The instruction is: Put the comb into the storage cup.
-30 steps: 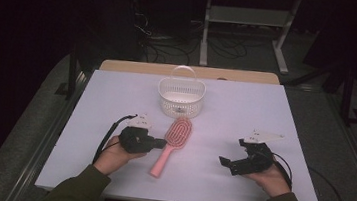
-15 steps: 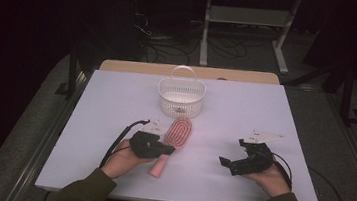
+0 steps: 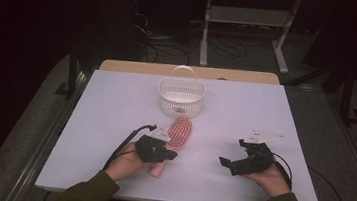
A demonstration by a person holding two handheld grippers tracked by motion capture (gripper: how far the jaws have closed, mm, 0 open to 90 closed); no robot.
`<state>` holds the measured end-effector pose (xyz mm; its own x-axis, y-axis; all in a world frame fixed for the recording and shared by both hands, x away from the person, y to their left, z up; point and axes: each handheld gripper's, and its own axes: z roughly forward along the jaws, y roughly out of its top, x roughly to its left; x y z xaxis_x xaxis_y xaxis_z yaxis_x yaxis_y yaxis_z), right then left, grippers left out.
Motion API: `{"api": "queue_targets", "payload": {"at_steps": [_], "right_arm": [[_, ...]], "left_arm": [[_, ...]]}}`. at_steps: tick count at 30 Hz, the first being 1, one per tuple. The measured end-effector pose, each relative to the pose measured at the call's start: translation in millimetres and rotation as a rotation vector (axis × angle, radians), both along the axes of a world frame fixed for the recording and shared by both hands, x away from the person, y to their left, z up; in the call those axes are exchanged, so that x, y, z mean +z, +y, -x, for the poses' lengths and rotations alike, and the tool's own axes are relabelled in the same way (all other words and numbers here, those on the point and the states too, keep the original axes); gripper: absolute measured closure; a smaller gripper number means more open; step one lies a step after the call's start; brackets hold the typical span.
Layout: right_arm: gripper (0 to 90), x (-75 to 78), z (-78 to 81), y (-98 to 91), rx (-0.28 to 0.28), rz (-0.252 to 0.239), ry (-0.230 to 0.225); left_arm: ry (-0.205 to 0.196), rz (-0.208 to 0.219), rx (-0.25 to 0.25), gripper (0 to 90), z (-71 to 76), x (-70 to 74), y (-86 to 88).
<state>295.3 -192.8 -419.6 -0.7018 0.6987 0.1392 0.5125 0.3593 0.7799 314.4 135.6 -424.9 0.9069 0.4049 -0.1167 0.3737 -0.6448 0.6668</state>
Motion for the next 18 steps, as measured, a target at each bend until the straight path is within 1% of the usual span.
{"api": "queue_targets", "payload": {"at_steps": [3, 7, 14, 15, 18], "right_arm": [[0.6, -0.1, 0.0, 0.1, 0.003, 0.001, 0.0], [0.6, -0.2, -0.1, 0.1, 0.003, 0.001, 0.001], [0.7, -0.1, 0.2, -0.4, 0.001, 0.0, 0.003], [0.8, 0.0, 0.2, -0.5, 0.001, 0.0, 0.003], [0.8, -0.1, 0.2, -0.7, 0.002, 0.0, 0.002]], "left_arm": [[0.009, -0.022, 0.0, 90.0, -0.5, -2.8, -0.5], [0.015, -0.033, 0.005, 90.0, -0.4, -4.3, -1.0], [0.026, -0.036, -0.008, 90.0, -0.7, -4.7, 0.4], [0.025, -0.046, -0.005, 90.0, -0.4, -4.6, 1.4], [0.024, -0.053, 0.001, 90.0, -0.6, -5.2, 5.1]]}}
